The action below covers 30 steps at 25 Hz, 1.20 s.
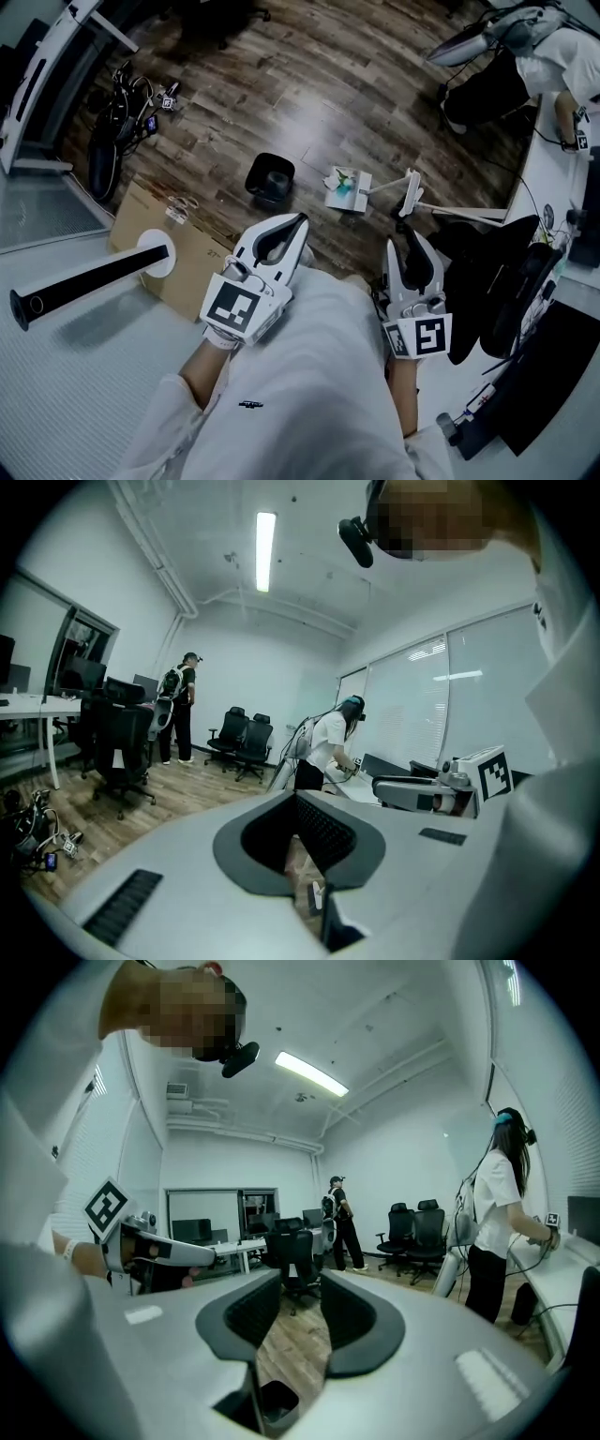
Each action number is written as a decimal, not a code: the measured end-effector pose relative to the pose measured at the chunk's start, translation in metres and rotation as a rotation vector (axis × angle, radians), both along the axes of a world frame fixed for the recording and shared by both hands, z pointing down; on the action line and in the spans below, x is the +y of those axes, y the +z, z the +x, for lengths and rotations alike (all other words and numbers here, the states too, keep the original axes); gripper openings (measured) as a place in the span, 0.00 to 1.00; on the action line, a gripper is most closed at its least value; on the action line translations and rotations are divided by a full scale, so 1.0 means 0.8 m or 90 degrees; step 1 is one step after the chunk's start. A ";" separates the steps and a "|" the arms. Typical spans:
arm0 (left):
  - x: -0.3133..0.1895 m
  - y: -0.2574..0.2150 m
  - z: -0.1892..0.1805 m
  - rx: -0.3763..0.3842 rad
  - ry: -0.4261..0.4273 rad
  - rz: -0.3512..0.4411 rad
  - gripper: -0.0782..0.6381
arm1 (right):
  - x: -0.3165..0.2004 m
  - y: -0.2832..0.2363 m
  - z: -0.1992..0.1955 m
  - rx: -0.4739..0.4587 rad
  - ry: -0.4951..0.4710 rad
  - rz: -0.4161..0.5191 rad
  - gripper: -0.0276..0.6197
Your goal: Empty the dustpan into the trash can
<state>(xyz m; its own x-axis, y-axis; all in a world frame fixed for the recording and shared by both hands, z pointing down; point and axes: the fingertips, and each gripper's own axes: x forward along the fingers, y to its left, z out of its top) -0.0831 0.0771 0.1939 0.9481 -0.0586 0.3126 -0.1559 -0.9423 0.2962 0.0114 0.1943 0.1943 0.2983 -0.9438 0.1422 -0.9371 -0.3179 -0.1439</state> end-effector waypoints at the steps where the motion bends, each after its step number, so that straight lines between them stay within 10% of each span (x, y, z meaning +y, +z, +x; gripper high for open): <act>1: -0.011 0.002 0.002 0.001 0.006 -0.004 0.12 | -0.009 0.002 0.002 0.004 0.007 -0.005 0.26; 30: -0.005 0.124 0.145 -0.131 0.117 -0.053 0.12 | -0.020 0.156 0.141 -0.135 0.157 -0.131 0.39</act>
